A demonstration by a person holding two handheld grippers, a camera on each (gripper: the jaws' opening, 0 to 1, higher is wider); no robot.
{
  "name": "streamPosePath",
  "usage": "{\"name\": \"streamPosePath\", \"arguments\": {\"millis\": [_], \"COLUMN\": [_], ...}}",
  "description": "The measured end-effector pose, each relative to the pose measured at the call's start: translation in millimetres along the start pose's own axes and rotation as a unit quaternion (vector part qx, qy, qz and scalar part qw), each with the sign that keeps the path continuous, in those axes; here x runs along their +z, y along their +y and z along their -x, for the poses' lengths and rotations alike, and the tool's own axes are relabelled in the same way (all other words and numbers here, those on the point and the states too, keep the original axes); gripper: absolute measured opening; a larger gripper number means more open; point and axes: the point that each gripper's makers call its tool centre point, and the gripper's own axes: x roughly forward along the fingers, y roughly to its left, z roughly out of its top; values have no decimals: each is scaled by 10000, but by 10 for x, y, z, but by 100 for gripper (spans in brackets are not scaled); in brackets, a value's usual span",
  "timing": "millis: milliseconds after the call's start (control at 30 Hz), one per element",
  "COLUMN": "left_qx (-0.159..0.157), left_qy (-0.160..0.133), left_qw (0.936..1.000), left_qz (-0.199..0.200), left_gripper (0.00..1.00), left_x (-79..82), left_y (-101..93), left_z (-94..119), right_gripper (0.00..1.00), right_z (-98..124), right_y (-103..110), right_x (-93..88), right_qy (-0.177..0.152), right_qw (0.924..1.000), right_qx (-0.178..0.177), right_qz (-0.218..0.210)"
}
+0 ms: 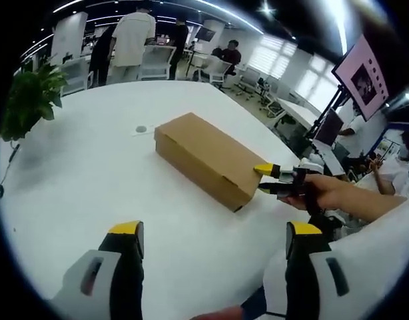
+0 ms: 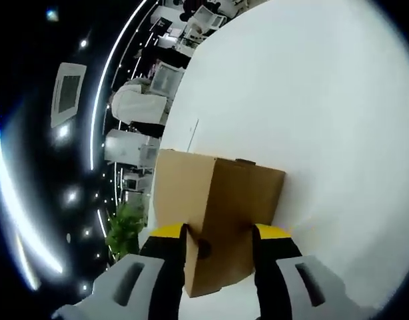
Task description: Operate the shoe box by opening the lid, removing the specified soft item, and placing it in the target area until the item is outside and the box remains undamaged.
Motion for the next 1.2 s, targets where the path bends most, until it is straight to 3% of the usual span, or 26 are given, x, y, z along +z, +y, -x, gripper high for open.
{"name": "streamPosePath", "arguments": {"millis": [200, 267, 567, 833, 1000, 1200], "left_qx": [-32, 29, 9, -113, -605, -709], "left_qy": [-43, -208, -245, -391, -547, -503], "left_qw": [10000, 9998, 9994, 9990, 9965, 9962], "left_qz": [20, -21, 246, 159, 158, -90], "left_gripper": [87, 90, 96, 92, 89, 94], "left_x": [-36, -3, -32, 157, 366, 573], "left_y": [15, 47, 299, 599, 664, 780], "left_z": [28, 47, 160, 214, 108, 39], "right_gripper": [31, 29, 28, 29, 29, 29], "right_z": [27, 51, 55, 41, 43, 45], "right_y": [19, 37, 38, 20, 23, 33], "right_x": [6, -5, -6, 15, 12, 6], "right_qy": [-47, -59, -214, -246, -312, -304], "right_qw": [10000, 9999, 9997, 9996, 9994, 9995], "right_qx": [-12, -21, -77, -75, -74, -65], "right_qz": [-64, -95, -124, -91, -96, -74]}}
